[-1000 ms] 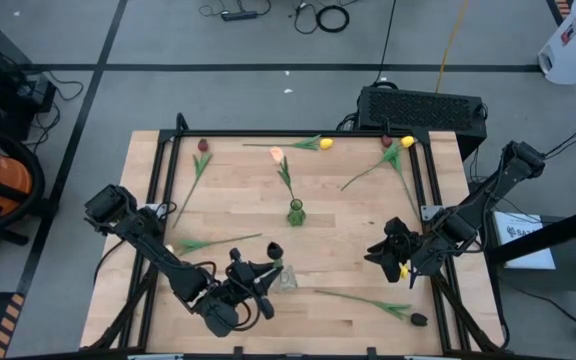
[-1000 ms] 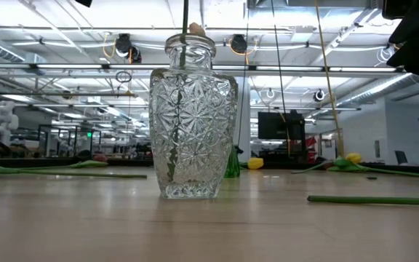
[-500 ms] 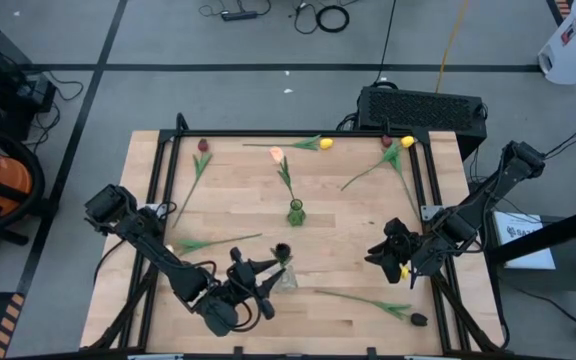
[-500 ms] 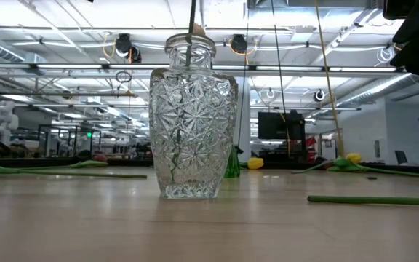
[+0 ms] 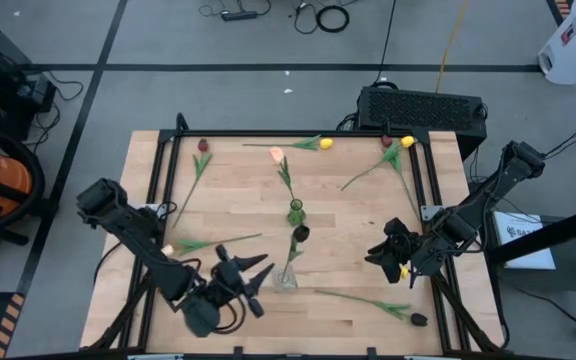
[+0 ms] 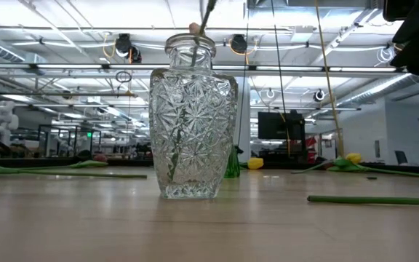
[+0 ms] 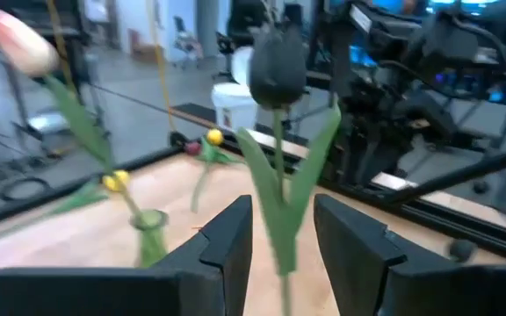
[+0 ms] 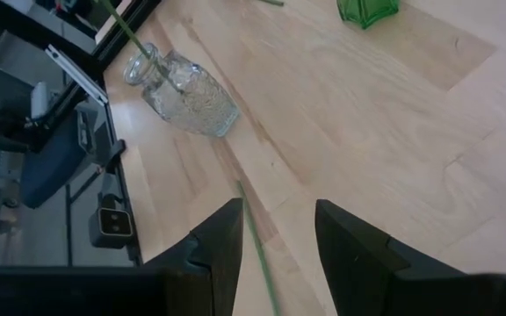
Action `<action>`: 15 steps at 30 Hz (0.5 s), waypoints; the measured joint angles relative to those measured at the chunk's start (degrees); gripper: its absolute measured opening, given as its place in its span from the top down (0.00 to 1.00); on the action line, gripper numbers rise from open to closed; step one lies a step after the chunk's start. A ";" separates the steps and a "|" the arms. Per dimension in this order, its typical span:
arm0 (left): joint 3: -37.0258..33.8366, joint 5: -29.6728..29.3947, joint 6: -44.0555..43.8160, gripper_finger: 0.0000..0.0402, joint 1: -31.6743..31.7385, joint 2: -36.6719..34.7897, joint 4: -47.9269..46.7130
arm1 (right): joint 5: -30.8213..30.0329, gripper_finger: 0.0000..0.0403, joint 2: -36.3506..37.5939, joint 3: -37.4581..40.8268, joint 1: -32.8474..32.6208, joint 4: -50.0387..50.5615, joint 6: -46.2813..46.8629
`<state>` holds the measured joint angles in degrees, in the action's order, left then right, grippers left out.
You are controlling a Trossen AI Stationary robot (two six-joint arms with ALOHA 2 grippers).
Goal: Sort flowers into vase by color
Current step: Put the right yellow flower into the green vase
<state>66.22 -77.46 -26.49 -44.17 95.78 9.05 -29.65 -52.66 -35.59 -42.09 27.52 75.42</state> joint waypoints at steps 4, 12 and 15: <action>0.00 -5.77 -1.85 0.67 -2.11 -0.36 -4.13 | 0.00 0.66 0.00 0.00 0.00 -0.35 4.79; -0.02 1.53 -34.05 0.67 -3.25 -0.93 -32.47 | -0.64 0.66 0.00 0.00 0.04 -0.46 6.08; -0.02 3.32 -43.94 0.67 -3.20 -1.26 -43.55 | -1.82 0.66 -0.02 0.02 0.24 -1.60 6.34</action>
<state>66.19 -74.13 -70.42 -47.37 94.52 -34.50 -31.47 -52.69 -35.57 -41.85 25.93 81.76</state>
